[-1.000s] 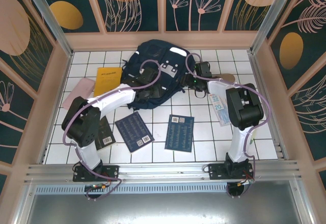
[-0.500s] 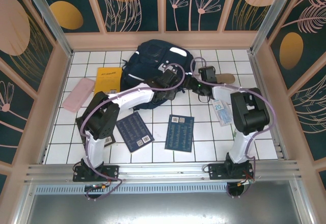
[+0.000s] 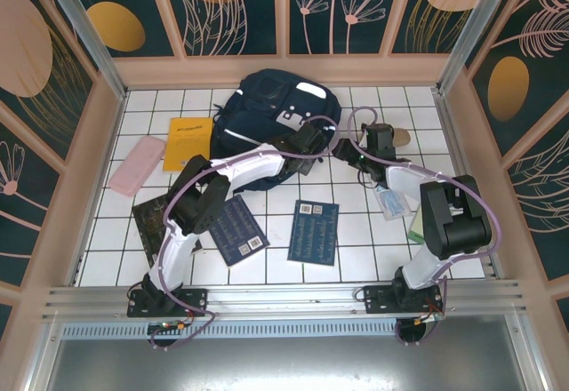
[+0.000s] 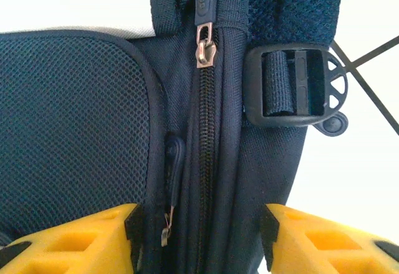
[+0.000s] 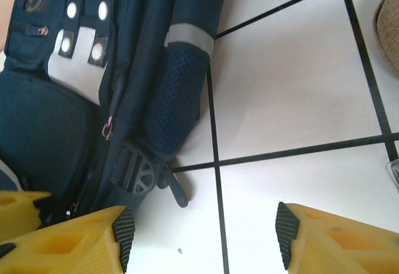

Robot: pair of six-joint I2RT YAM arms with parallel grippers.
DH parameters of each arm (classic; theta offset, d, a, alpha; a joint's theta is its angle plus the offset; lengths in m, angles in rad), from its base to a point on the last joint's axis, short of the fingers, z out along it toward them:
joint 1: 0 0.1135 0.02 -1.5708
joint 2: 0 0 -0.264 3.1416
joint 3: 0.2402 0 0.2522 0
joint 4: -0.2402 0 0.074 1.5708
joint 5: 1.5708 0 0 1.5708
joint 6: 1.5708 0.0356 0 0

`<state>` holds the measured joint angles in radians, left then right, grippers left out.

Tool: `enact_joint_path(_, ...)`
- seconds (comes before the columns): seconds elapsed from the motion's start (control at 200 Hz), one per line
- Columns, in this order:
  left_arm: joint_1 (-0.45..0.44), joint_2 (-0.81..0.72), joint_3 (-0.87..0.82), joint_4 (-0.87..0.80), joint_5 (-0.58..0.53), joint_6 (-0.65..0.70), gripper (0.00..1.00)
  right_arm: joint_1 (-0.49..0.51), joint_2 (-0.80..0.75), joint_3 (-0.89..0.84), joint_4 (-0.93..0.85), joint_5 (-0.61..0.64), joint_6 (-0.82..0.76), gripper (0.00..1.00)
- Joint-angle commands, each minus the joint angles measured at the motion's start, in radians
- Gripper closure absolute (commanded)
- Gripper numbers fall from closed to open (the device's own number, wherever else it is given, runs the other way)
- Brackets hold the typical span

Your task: Pack books, pencil case, and school supplies into a backpack

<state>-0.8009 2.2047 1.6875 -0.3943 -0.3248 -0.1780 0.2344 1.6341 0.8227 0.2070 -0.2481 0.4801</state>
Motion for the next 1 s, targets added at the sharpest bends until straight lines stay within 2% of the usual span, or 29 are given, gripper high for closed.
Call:
enact_joint_path(0.0, -0.006, 0.042, 0.023, -0.035, -0.024, 0.048, 0.50, -0.004, -0.026, -0.030, 0.045, -0.032, -0.053, 0.36)
enact_joint_path(0.07, -0.006, 0.046, 0.016, -0.037, -0.051, 0.052, 0.54, -0.003, -0.017, -0.032, 0.046, -0.032, -0.073, 0.37)
enact_joint_path(0.105, -0.007, 0.046, 0.010, -0.035, -0.065, 0.052, 0.61, -0.003, -0.010, -0.035, 0.052, -0.039, -0.083, 0.38)
enact_joint_path(0.165, -0.007, 0.049, 0.003, -0.033, -0.081, 0.055, 0.74, 0.001, 0.001, -0.038, 0.065, -0.046, -0.097, 0.39)
enact_joint_path(0.24, -0.005, 0.048, -0.002, -0.035, -0.117, 0.053, 1.00, 0.008, 0.016, -0.037, 0.083, -0.055, -0.114, 0.42)
enact_joint_path(0.37, -0.003, 0.006, -0.025, -0.011, -0.155, 0.057, 1.00, 0.033, 0.046, -0.020, 0.103, -0.066, -0.145, 0.45)
enact_joint_path(0.58, 0.002, -0.018, -0.017, -0.018, -0.125, 0.060, 1.00, 0.072, 0.134, 0.034, 0.111, -0.082, -0.195, 0.49)
enact_joint_path(0.745, 0.002, -0.017, -0.023, -0.025, -0.122, 0.050, 1.00, 0.083, 0.216, 0.088, 0.094, -0.091, -0.228, 0.61)
enact_joint_path(0.996, 0.005, -0.016, -0.023, -0.031, -0.123, 0.045, 1.00, 0.106, 0.306, 0.148, 0.068, -0.082, -0.247, 0.66)
